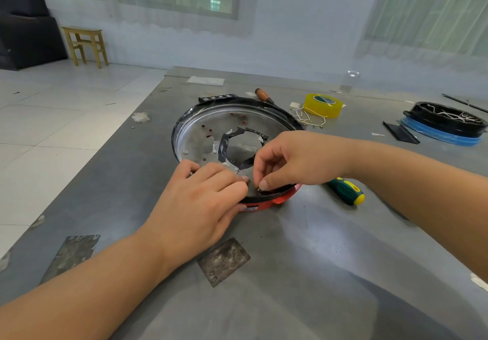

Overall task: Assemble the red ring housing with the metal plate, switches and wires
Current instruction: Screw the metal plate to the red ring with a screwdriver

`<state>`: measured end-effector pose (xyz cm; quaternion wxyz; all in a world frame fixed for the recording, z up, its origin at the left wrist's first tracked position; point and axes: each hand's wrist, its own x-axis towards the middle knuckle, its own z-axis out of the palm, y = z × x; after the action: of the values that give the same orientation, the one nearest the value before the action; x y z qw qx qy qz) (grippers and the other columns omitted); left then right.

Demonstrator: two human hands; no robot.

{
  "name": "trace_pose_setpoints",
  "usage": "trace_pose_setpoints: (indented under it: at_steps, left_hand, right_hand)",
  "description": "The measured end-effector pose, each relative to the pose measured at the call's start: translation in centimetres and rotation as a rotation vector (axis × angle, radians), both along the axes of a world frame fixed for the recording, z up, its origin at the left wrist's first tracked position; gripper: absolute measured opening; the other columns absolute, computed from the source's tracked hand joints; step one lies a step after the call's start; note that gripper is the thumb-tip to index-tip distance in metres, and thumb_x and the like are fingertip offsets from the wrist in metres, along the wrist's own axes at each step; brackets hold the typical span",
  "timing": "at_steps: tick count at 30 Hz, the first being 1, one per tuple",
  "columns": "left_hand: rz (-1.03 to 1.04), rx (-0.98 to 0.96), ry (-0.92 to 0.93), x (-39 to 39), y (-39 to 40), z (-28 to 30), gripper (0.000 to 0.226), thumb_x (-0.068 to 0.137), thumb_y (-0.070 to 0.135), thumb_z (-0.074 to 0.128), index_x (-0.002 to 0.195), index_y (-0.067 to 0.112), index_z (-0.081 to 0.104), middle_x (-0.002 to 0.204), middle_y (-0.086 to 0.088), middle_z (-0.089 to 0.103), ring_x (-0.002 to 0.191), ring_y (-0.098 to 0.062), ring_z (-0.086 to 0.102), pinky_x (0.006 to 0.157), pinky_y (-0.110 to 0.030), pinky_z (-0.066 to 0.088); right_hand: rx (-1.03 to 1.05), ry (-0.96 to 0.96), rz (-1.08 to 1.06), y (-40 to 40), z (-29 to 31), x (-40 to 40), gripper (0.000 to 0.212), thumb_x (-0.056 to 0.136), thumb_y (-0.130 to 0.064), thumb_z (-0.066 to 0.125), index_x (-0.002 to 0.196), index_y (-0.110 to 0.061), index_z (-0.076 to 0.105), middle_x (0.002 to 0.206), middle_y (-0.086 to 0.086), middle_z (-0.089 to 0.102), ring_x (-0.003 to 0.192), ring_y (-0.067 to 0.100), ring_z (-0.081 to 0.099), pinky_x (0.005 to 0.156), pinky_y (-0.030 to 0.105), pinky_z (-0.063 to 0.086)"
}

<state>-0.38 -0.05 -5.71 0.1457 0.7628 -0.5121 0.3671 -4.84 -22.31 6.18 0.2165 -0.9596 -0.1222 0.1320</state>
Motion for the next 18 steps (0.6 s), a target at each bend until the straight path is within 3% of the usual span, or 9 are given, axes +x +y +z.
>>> trace_pose_setpoints:
  at_steps: [2, 7, 11, 18]
  left_hand:
    - [-0.023, -0.002, -0.029, -0.16, 0.07, 0.02, 0.012, 0.103, 0.033, 0.061, 0.098, 0.023, 0.062, 0.112, 0.009, 0.072, 0.105, -0.024, 0.067, 0.078, -0.044, 0.045]
    - [-0.032, -0.012, -0.077, -0.4, 0.04, 0.2, 0.014, 0.105, 0.03, 0.06, 0.093, 0.023, 0.061, 0.116, 0.007, 0.075, 0.103, -0.025, 0.069, 0.075, -0.042, 0.044]
    - [-0.022, -0.009, -0.076, -0.43, 0.06, 0.28, 0.016, 0.105, 0.03, 0.06, 0.092, 0.022, 0.064, 0.116, 0.008, 0.075, 0.103, -0.025, 0.069, 0.075, -0.042, 0.044]
    - [0.008, -0.004, -0.06, -0.41, 0.02, 0.28, 0.016, 0.103, 0.033, 0.062, 0.092, 0.022, 0.067, 0.115, 0.01, 0.075, 0.102, -0.024, 0.069, 0.075, -0.042, 0.044]
  right_hand:
    - [-0.025, -0.028, 0.002, -0.04, 0.11, -0.12, 0.005, 0.092, -0.025, 0.074, 0.094, -0.03, 0.076, 0.088, -0.011, 0.076, 0.082, 0.007, 0.07, 0.081, 0.026, 0.057]
    - [-0.023, -0.008, 0.001, 0.02, 0.34, -0.27, 0.008, 0.089, -0.027, 0.078, 0.086, -0.034, 0.077, 0.08, -0.019, 0.074, 0.073, -0.004, 0.066, 0.068, 0.009, 0.048]
    - [-0.104, -0.036, 0.013, 0.3, 0.04, -0.23, 0.003, 0.087, -0.032, 0.078, 0.087, -0.035, 0.078, 0.082, -0.018, 0.073, 0.076, 0.001, 0.065, 0.071, 0.016, 0.048]
    - [-0.16, -0.024, 0.009, 0.68, 0.21, 0.16, 0.003, 0.088, -0.032, 0.077, 0.089, -0.034, 0.078, 0.083, -0.023, 0.073, 0.079, -0.003, 0.065, 0.07, 0.011, 0.048]
